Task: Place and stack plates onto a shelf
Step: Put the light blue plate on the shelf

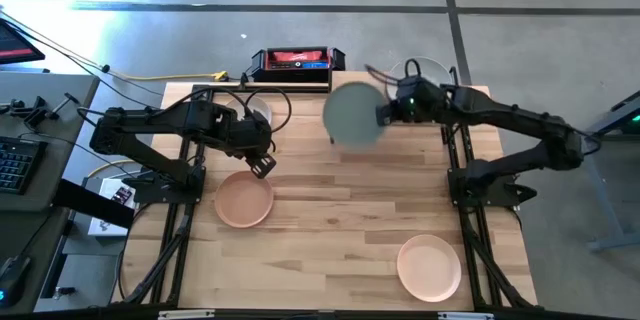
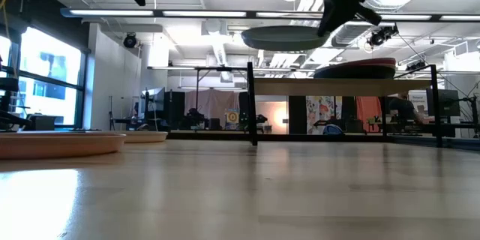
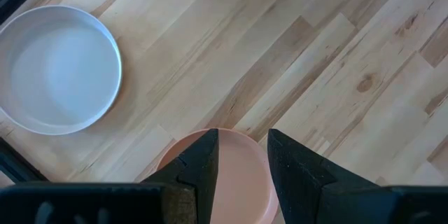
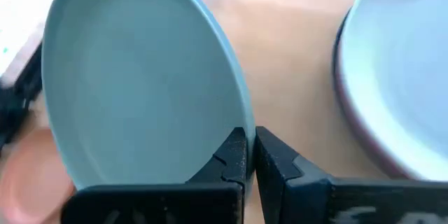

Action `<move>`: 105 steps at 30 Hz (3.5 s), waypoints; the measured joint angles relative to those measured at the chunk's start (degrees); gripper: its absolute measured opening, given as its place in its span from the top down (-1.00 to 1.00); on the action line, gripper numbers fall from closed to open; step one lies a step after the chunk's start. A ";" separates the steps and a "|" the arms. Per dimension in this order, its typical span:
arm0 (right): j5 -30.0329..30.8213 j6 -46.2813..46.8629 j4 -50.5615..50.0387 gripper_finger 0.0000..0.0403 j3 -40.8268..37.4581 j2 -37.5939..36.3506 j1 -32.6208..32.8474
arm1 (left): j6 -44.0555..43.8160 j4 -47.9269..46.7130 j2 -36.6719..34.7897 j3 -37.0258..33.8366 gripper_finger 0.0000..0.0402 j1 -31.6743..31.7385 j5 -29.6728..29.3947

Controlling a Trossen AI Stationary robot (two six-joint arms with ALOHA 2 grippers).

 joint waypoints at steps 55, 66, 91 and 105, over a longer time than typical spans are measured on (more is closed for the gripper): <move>-4.88 -7.65 0.47 1.00 0.02 7.59 -19.22 | 1.91 -0.08 0.00 0.00 0.45 0.01 -0.01; -5.48 -6.13 5.21 1.00 0.02 7.71 -16.02 | 1.92 -0.09 0.00 0.00 0.45 0.01 -0.01; -7.96 -7.18 8.24 1.00 0.04 11.50 -19.50 | 1.90 -0.05 -0.02 -0.04 0.45 0.02 -1.38; -6.74 -7.65 8.24 0.74 0.04 11.50 -19.90 | 1.90 -0.04 -0.02 -0.04 0.45 0.02 -1.36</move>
